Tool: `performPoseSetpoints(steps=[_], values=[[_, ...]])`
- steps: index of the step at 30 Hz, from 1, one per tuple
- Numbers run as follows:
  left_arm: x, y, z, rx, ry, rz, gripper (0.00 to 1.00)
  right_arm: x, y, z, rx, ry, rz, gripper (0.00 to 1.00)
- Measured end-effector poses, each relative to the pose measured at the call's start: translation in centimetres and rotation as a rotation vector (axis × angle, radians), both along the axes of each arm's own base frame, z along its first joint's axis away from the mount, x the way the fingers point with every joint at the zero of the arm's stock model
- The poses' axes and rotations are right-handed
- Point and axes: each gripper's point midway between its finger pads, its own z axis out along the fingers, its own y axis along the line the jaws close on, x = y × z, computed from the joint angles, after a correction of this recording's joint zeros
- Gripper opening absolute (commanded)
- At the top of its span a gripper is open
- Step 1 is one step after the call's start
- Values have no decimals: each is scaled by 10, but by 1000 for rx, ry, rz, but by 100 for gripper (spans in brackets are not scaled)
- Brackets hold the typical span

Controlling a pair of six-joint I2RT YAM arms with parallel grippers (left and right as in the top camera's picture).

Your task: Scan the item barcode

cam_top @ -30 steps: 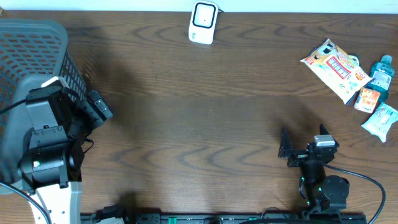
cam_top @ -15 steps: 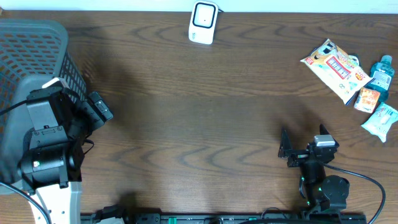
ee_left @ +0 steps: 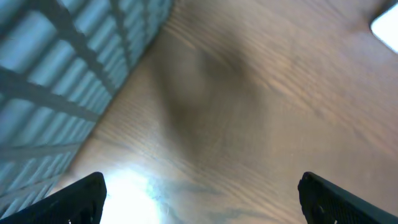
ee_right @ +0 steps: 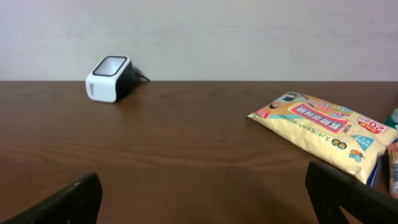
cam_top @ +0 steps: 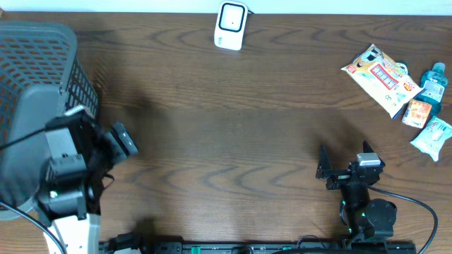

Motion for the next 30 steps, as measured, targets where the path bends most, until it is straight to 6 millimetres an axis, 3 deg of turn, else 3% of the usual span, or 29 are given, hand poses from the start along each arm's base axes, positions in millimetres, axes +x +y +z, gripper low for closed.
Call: performPoseSetpoints(steps=[8, 14, 20, 25, 30], values=[[7, -27, -5, 34, -234, -216, 97, 0, 0, 0, 0, -1, 0, 99], [11, -49, 14, 62, -459, -340, 98, 0, 0, 0, 0, -2, 0, 99], [-3, -76, 36, 82, -628, -450, 98, 0, 0, 0, 0, -1, 0, 99], [-13, -84, 44, 93, -689, -482, 98, 0, 0, 0, 0, -1, 0, 99], [-16, -84, 38, 102, -704, -476, 98, 0, 0, 0, 0, -2, 0, 99]])
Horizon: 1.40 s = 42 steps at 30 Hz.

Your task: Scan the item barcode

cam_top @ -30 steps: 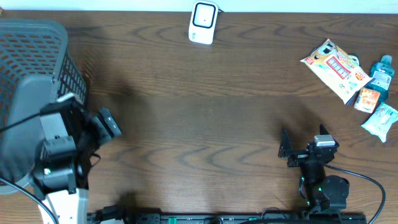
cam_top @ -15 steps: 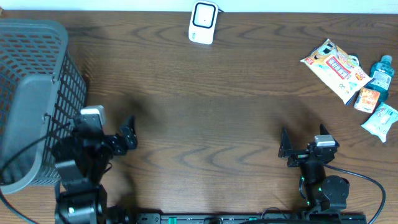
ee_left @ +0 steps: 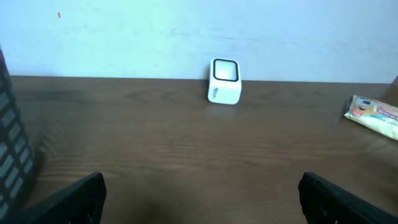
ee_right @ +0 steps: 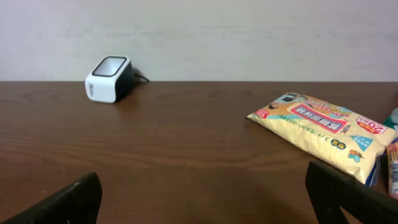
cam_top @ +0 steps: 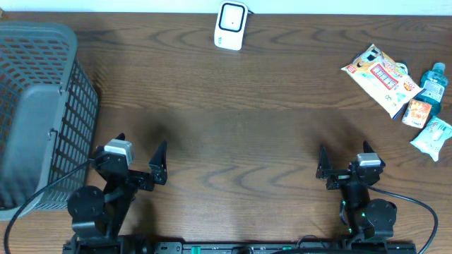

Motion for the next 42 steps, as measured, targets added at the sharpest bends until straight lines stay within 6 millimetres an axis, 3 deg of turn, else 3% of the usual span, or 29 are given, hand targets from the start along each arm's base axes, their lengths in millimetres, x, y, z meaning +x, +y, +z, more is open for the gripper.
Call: performPoseSetpoints(steps=[11, 20, 26, 37, 42], values=[[2, 12, 10, 21, -198, 70, 98, 0, 0, 0, 0, 0, 0, 99], [3, 14, 1, 18, -313, 81, 98, 0, 0, 0, 0, 0, 0, 99], [6, 20, -6, -28, -299, 129, 98, 0, 0, 0, 0, 0, 0, 99], [7, 25, 0, -51, -343, 171, 98, 0, 0, 0, 0, 0, 0, 99], [11, 27, -15, -56, -339, 182, 98, 0, 0, 0, 0, 0, 0, 99]])
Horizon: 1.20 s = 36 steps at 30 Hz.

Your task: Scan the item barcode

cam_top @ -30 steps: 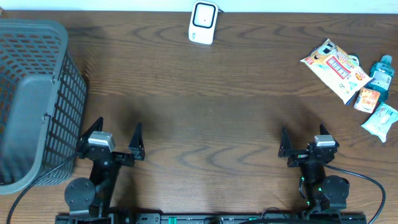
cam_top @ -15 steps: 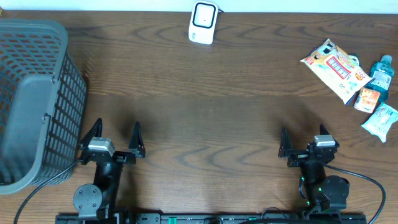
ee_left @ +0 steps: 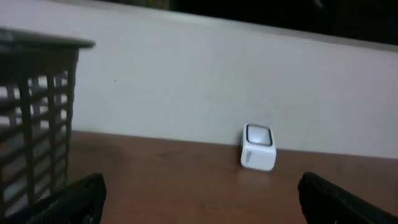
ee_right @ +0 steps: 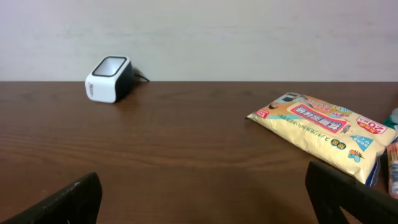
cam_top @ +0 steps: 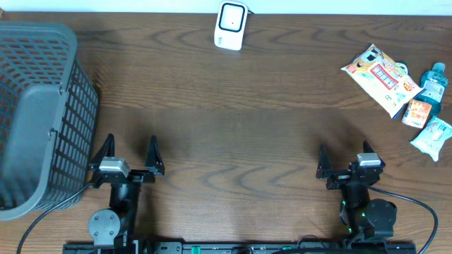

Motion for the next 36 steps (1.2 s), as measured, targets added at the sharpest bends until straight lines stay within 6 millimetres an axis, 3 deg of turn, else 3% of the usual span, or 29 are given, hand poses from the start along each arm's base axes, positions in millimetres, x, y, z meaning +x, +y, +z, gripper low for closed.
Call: performPoseSetpoints(steps=[6, 16, 36], values=[[0, -6, -5, -2, 15, -22, 98, 0, 0, 0, 0, 0, 0, 99], [2, -6, -58, -1, 234, -24, 98, 0, 0, 0, 1, 0, 0, 99], [1, 0, -60, 0, 252, 13, 98, 0, 0, 0, 3, 0, 0, 99]])
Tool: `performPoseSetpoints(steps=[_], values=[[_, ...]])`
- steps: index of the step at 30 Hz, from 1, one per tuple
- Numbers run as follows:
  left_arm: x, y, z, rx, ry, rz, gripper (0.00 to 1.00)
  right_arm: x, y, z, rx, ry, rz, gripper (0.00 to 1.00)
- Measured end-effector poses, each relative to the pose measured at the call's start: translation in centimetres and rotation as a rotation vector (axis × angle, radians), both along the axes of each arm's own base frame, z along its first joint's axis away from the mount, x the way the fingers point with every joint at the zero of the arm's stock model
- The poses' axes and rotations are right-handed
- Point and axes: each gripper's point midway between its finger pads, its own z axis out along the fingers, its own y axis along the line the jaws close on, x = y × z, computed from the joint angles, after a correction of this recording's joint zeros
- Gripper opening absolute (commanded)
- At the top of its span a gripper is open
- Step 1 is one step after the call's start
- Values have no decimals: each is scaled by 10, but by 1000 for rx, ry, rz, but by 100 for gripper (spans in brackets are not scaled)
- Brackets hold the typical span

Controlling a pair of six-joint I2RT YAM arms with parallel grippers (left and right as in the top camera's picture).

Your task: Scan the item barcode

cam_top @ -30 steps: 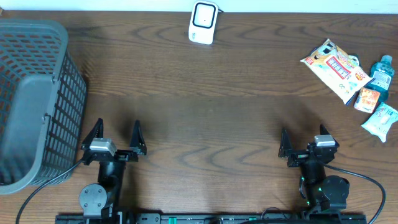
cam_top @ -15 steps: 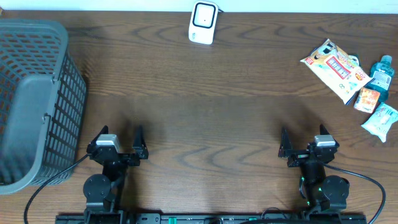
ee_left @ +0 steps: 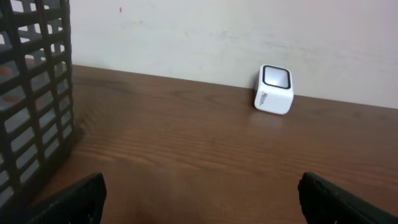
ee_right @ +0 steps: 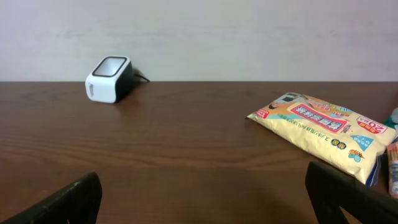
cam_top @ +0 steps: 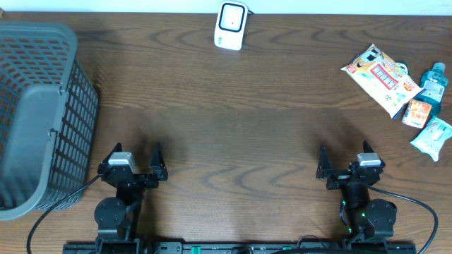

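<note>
The white barcode scanner [cam_top: 231,25] stands at the far edge of the table, also visible from the left wrist [ee_left: 273,98] and the right wrist [ee_right: 109,79]. The items lie in a group at the far right: a yellow wipes packet [cam_top: 378,75], a blue bottle [cam_top: 432,81], a small orange box [cam_top: 418,113] and a white-green packet [cam_top: 433,135]. My left gripper [cam_top: 134,164] rests open at the front left, holding nothing. My right gripper [cam_top: 344,164] rests open at the front right, also with nothing in it. Both point toward the far edge.
A tall grey mesh basket [cam_top: 42,120] fills the left side of the table, right beside the left arm; its wall shows in the left wrist view [ee_left: 31,112]. A pale wall [ee_right: 199,37] stands behind the table.
The left wrist camera looked up at the wall and basket rim; it now looks level across the tabletop. The left gripper has settled slightly nearer the front edge. The right arm is unchanged.
The left arm was first raised beside the basket, its open gripper pointing down at the table. Then it was low at the front left, turned a little rightward. Later it faced the far edge, tilted upward, and now it sits level. The right arm stayed still throughout.
</note>
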Motion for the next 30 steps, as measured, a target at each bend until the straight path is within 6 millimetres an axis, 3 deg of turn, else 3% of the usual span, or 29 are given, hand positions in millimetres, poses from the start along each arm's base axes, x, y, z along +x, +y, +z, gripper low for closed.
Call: performPoseSetpoints(steps=[10, 30], values=[[-1, -12, 0, 79, -8, -58, 98, 0, 0, 0, 0, 0, 0, 99], [-1, -7, 0, 130, -6, -36, 98, 0, 0, 0, 0, 0, 0, 99]])
